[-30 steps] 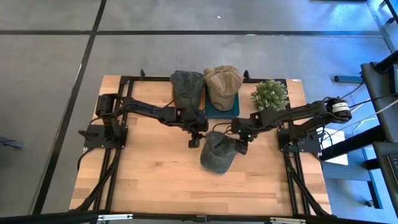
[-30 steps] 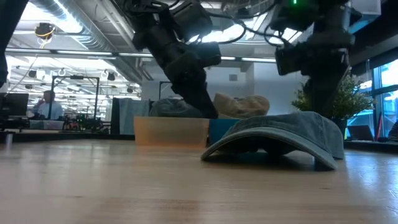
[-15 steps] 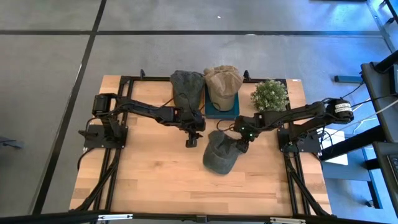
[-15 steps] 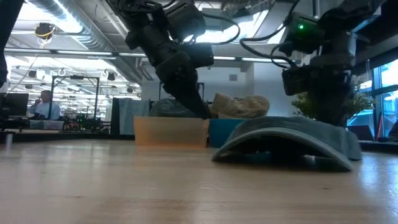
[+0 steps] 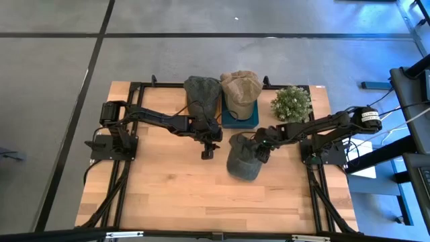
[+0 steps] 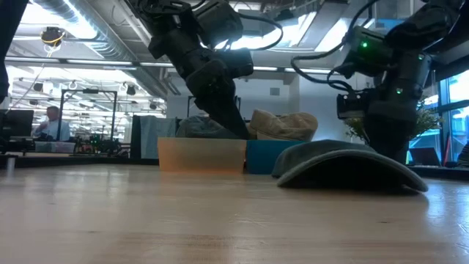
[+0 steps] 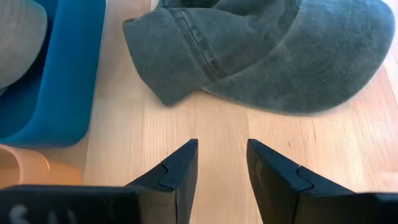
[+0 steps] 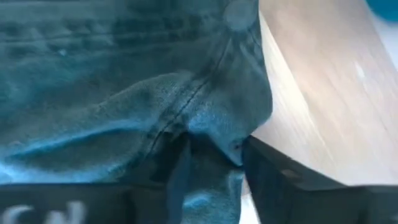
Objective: Pick & Place hat
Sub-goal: Put the black cap into the left transparent bin
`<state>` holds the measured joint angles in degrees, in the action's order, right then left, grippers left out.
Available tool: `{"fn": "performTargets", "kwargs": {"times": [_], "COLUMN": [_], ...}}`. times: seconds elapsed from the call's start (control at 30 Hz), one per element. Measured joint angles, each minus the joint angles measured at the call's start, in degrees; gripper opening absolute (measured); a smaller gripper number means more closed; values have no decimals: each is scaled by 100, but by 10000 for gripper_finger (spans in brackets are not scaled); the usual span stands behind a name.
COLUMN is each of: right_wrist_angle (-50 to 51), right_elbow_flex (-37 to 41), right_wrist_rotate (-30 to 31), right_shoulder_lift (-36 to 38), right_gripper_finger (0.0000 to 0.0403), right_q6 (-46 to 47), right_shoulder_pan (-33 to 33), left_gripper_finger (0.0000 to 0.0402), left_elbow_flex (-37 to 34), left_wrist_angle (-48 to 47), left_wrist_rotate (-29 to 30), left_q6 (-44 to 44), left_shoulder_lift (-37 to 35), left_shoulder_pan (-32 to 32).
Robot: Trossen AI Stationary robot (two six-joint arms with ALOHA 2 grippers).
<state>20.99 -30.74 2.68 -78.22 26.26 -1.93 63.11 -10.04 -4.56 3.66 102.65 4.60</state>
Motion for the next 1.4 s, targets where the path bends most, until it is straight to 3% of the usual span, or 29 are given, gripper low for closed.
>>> {"fn": "performTargets", "kwargs": {"times": [0.2, 0.27, 0.57, 0.8, 0.97, 1.13, 1.4], "right_wrist_angle": [-530, -720, -850, -953, -1067, -1150, -1198], "right_elbow_flex": [0, 0, -435, -1106, -1388, -1445, -1445], "right_wrist_rotate": [18, 37, 1194, 1646, 1683, 2133, 2131], "right_shoulder_lift": [0, 0, -2, -4, -4, -4, -4], "right_gripper_finger": [36, 13, 7, 7, 7, 6, 6], "right_q6": [-421, -662, -2381, -3531, -3888, -4016, -4031], "right_shoulder_pan": [0, 2, 343, 812, 1008, 1082, 1082], "left_gripper_finger": [134, 132, 130, 130, 131, 129, 134], "left_elbow_flex": [0, 0, -2, -2, -2, -2, -2], "left_wrist_angle": [8, 49, 136, 399, 431, 428, 383], "left_wrist_rotate": [2, 1, 10, 14, 1, -13, -13], "left_q6": [-2, -124, -488, -610, -717, -1066, -1090], "left_shoulder_lift": [0, -1, -364, -474, -474, -472, -471], "left_shoulder_pan": [0, 0, 61, 199, 240, 215, 101]}}
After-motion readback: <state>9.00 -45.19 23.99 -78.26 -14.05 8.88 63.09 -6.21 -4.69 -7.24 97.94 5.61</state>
